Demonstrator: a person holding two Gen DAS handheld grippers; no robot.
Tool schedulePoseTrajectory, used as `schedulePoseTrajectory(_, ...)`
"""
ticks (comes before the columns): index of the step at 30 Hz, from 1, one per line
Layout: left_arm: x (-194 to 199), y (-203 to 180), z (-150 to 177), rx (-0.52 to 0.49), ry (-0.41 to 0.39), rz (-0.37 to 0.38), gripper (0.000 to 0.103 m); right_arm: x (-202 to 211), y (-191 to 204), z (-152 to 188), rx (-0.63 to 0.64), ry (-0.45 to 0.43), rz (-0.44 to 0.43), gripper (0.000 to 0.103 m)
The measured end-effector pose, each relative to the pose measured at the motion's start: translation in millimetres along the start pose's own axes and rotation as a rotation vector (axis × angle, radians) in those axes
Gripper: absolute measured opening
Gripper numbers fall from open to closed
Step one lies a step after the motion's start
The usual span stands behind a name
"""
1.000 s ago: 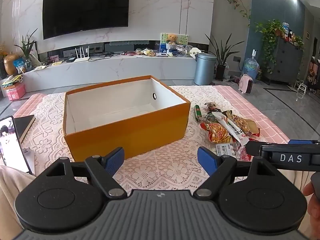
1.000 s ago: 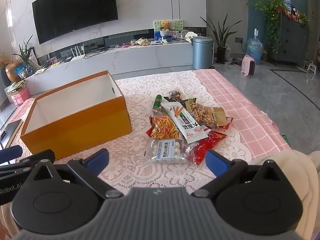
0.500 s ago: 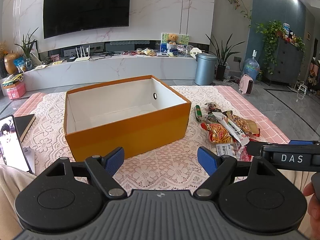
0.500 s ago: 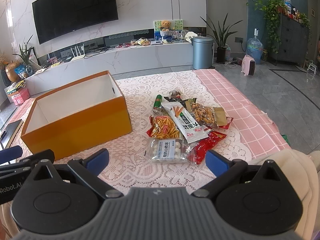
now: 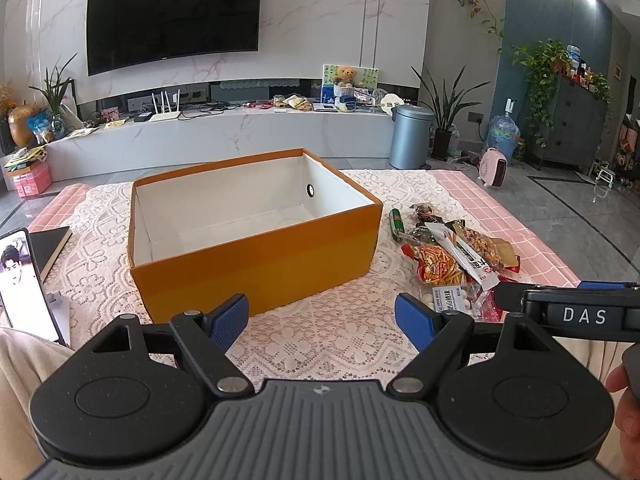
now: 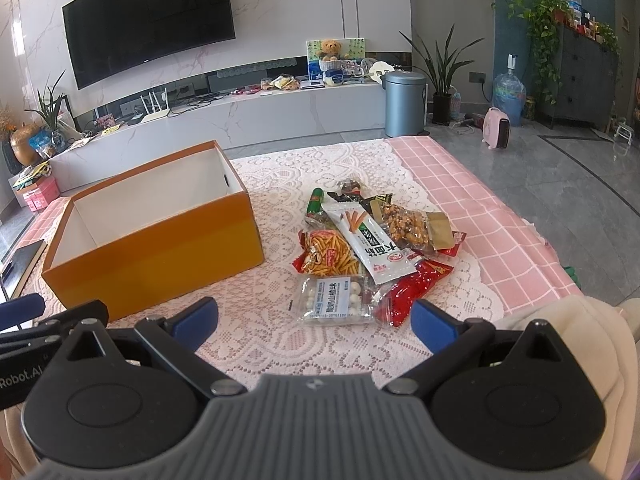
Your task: Organize snacks
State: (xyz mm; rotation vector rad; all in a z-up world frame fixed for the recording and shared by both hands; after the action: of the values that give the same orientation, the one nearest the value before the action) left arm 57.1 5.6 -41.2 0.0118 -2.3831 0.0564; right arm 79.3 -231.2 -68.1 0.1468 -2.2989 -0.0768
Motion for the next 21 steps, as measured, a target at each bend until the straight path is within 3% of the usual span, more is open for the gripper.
schedulePoseTrajectory(21,1.4,-3.9,-1.4,0.007,0.0,-0.002,0.097,-0.5,2.4,0.4,0.0,0.0,-0.002,0.1)
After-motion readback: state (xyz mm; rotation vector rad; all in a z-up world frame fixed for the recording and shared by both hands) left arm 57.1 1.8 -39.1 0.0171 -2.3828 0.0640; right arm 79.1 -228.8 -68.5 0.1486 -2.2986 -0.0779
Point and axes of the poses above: each gripper's, at about its wrist camera, not at the fingertips, and x roughly against the way its jaws point, y to its left, z to its underside, the point moved 7 cm from there along -x, roughly the way its jaws point, and after that the axes turned 8 degrees about y, right-handed, at the moved point
